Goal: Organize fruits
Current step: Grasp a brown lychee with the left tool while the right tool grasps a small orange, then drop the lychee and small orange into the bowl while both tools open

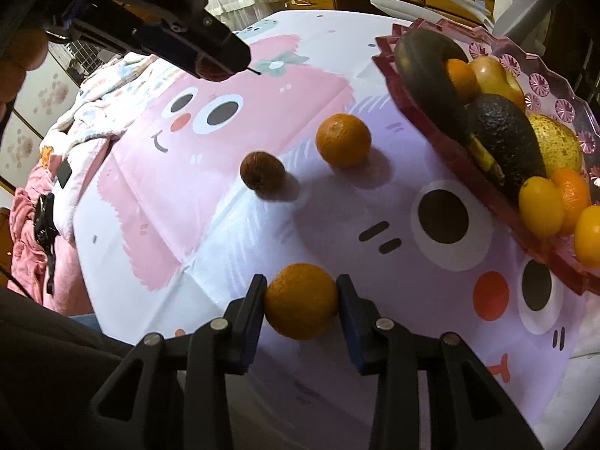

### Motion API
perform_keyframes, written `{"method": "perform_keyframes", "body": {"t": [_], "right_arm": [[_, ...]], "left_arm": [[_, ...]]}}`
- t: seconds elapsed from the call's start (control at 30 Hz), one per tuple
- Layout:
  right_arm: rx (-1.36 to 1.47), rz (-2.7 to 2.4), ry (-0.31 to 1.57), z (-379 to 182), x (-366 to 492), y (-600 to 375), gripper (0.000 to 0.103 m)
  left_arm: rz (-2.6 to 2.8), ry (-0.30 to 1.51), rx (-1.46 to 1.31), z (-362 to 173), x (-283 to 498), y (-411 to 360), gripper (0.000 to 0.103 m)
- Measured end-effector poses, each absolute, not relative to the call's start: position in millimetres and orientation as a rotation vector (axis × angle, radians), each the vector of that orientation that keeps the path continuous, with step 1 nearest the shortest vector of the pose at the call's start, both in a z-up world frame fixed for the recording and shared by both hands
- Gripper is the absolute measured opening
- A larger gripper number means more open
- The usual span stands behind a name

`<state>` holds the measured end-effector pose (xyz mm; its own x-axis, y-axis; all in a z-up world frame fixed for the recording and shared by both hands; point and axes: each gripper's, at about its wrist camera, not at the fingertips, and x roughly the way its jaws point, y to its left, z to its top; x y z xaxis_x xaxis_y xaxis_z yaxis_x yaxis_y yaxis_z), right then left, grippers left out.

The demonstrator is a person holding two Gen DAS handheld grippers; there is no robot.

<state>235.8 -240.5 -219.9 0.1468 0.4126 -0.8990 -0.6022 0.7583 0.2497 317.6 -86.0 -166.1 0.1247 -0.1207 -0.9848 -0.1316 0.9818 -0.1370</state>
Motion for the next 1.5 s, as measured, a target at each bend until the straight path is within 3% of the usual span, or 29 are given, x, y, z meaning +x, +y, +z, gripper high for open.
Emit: {"method": "perform_keyframes", "body": {"t": [0.7,0.97,1.37,1.4,1.5], "right_arm": [[0.104,0.583,0.908,-107.7,300.9,-307.8,0.038],[0.171,0.411,0.854,-105.9,323.0,-346.1,0.038],[0.279,0.218,0.937,-132.1,345.8,-389.0,0.04],[0.29,0.208,0.943,-133.4,346.3,-390.3,0.04],[0.327,0.18,0.982,-137.9,348.2,-393.2,0.042]], "left_arm": [[-0.228,1.27,-0.153,-100.6,396.0,-164.2,0.027],[-0.315,1.189,-0.157,-96.1,431.8,-197.2,0.027],[-0.394,1.198,-0.168,-122.6,454.4,-228.2,0.028],[-0.396,1.201,-0.168,-123.5,453.8,-229.0,0.029],[-0.39,1.193,-0.185,-121.6,452.1,-226.8,0.059]]}}
